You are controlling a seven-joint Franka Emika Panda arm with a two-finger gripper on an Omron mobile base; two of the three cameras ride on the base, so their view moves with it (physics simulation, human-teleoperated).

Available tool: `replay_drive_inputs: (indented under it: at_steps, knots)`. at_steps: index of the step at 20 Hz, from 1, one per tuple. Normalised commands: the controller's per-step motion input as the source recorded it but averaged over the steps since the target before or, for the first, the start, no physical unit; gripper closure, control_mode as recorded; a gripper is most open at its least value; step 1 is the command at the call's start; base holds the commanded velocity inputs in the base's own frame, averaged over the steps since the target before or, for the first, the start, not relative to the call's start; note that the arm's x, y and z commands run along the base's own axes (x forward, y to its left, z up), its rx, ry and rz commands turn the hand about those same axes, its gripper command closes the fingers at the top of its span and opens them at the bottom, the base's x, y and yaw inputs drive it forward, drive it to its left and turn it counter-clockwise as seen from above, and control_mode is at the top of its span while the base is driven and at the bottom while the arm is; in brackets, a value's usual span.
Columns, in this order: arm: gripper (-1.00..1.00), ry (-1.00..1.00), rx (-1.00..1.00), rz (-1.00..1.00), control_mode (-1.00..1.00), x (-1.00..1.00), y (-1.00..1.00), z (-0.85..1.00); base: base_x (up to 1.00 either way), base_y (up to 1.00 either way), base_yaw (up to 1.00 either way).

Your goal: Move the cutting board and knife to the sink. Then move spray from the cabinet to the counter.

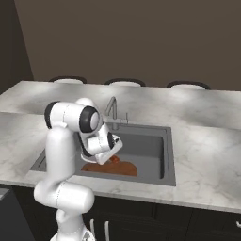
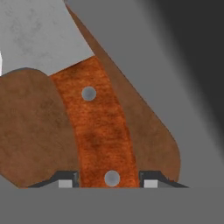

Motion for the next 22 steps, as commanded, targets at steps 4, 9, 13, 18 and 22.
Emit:
replay_drive_inputs:
  at_steps: [4,9,13,18,22]
  knots:
    - [1.0,0.05,0.01,0.0,-1.0,0.32,0.0,-0.29,0.0,0.0,0.0]
    - [1.0,0.05,0.03,0.0,-1.0,0.26,0.0,-0.29,0.0,0.0,0.0]
    - [1.0,0.04,0.04,0.0,-1.0,0.1,0.0,-0.33,0.0,0.0,0.0]
    - [1.0,0.04,0.03,0.0,-1.0,0.12,0.0,-0.33,0.0,0.0,0.0]
    - [1.0,0.07,0.01,0.0,-1.0,0.06,0.0,-0.35,0.0,0.0,0.0]
